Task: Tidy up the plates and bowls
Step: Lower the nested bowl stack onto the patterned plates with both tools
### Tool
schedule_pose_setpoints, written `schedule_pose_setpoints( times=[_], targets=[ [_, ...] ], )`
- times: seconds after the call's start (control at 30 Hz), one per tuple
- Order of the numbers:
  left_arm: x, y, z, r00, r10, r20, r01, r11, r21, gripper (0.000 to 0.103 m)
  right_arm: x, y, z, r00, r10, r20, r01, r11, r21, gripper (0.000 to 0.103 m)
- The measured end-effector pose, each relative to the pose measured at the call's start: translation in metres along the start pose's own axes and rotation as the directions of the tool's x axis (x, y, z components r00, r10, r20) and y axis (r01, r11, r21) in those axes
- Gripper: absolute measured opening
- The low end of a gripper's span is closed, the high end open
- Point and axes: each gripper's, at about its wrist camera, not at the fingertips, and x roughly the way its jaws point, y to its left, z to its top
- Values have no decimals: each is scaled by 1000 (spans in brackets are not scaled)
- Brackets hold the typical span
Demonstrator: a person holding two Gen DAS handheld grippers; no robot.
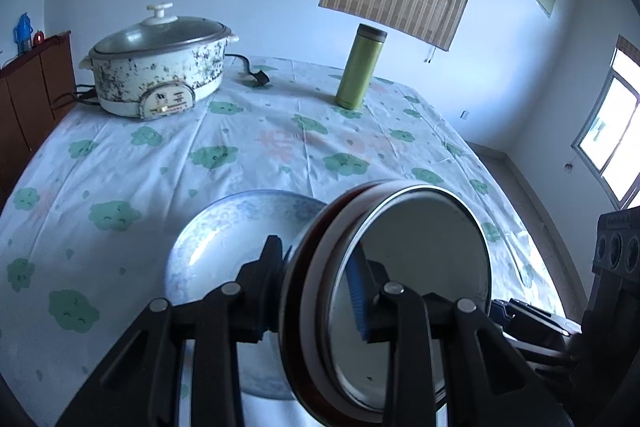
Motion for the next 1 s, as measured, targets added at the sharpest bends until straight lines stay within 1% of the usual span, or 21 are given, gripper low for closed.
schedule_pose_setpoints(
  times=[0.17, 0.3, 0.57, 0.8, 0.9, 0.93, 1.0],
  targets=[
    [13, 3, 4, 1000, -4, -25, 3, 1000, -22, 31, 10, -3, 7, 999, -26, -27, 26, 1000, -7, 36],
    [21, 4, 6, 1000, -6, -30, 5, 999, -32, 31, 17, -3, 11, 998, -46, -40, 46, 999, -15, 36],
    [30, 18, 6, 998, -16, -59, 11, 996, -84, 31, 27, 2, 20, 994, -74, -82, 70, 997, -43, 36],
    [40, 32, 7, 995, 29, -96, -41, 992, -123, 31, 49, 11, 29, 985, -94, -143, 83, 993, -79, 36],
    [49, 43, 7, 991, 46, -127, -65, 987, -150, 31, 64, 11, 32, 979, -90, -183, 79, 995, -67, 36],
    [51, 46, 7, 990, 53, -134, -74, 985, -154, 31, 68, 12, 33, 978, -89, -191, 78, 995, -67, 36],
    [54, 50, 7, 988, 55, -145, -79, 984, -162, 31, 73, 15, 35, 979, -96, -178, 83, 994, -77, 36]
  ],
)
